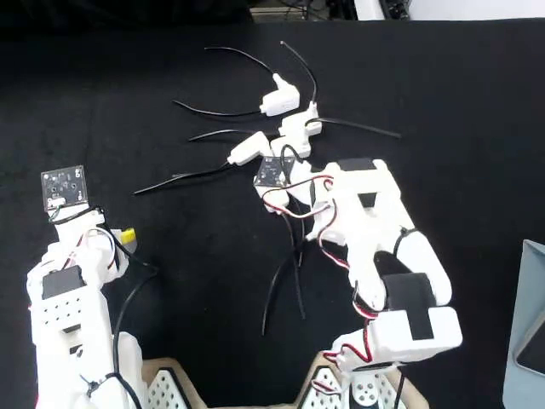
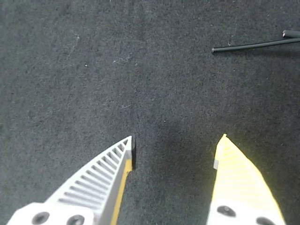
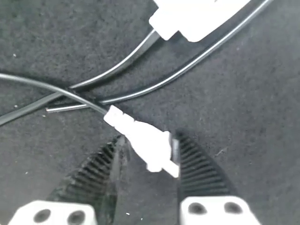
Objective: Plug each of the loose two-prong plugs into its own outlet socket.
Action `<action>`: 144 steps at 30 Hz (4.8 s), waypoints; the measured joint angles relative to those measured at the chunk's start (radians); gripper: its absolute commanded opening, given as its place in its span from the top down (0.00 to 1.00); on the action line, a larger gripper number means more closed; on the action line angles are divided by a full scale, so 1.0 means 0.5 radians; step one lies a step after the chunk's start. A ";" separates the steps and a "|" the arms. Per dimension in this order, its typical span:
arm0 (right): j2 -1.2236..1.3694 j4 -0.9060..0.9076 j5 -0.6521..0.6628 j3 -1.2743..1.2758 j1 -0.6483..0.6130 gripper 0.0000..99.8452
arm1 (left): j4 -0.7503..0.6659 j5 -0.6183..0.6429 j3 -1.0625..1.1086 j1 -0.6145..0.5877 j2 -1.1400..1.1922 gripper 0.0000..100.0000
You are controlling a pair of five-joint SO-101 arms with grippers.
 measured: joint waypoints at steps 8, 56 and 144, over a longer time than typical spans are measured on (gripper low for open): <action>0.000 0.049 -0.089 0.000 0.034 0.99 | 0.000 0.000 0.000 0.000 0.000 0.72; 0.000 0.341 -0.838 0.018 -0.362 0.96 | 0.000 0.000 0.000 0.000 0.000 0.72; -2.093 -0.979 -2.262 1.307 -0.908 0.99 | -0.221 0.463 -0.249 0.822 0.000 0.72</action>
